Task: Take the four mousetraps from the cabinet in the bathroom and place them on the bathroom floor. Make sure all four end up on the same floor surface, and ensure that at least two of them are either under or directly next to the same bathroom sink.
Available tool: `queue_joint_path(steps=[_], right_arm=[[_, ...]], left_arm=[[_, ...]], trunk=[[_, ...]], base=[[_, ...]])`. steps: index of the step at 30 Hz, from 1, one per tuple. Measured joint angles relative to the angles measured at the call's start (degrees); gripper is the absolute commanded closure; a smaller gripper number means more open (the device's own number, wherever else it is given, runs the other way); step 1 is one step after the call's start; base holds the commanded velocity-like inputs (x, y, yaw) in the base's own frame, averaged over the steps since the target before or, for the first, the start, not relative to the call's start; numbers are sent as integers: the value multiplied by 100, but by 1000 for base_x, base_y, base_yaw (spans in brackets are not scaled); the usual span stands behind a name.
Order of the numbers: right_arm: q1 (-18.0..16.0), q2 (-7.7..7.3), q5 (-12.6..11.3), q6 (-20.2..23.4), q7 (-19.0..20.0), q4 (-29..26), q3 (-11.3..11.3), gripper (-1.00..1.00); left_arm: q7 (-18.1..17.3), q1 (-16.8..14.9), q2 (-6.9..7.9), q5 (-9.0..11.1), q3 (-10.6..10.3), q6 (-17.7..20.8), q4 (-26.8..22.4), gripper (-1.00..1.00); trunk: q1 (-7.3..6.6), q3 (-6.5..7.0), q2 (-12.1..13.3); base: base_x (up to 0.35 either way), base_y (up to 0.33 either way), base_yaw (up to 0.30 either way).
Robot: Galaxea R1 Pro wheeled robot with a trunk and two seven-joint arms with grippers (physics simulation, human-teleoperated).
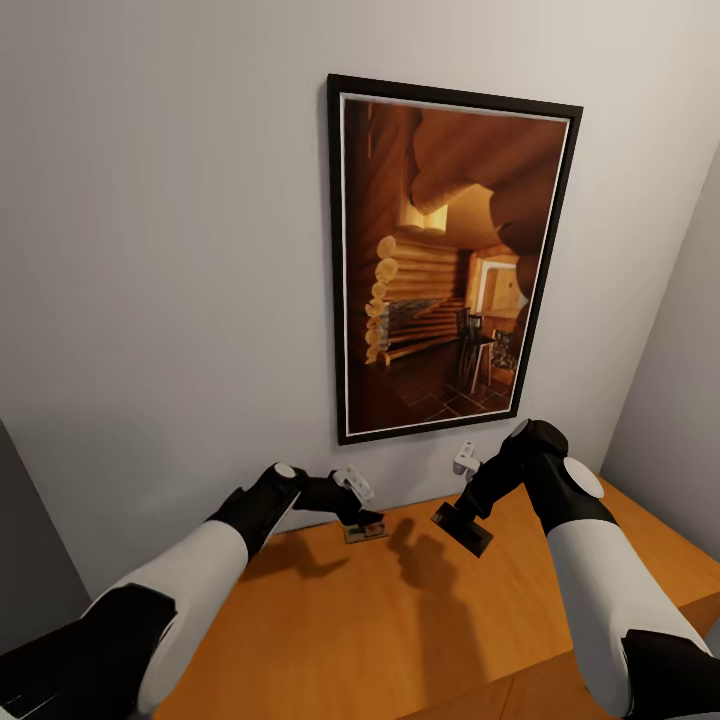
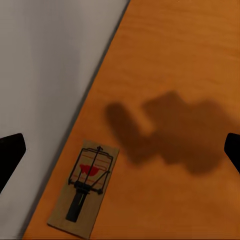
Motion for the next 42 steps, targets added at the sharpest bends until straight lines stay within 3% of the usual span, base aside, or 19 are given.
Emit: queue_joint_path(steps=[17, 42], right_arm=[[0, 0, 0, 0, -1, 0, 0, 100], [0, 0, 0, 0, 1, 0, 0, 100]], left_arm=[[83, -250, -87, -2, 66, -245, 674, -100], [628, -362, -148, -75, 93, -415, 1268, -100]], trunk=[[0, 0, 0], [0, 0, 0]], base=[[0, 0, 0], [0, 0, 0]])
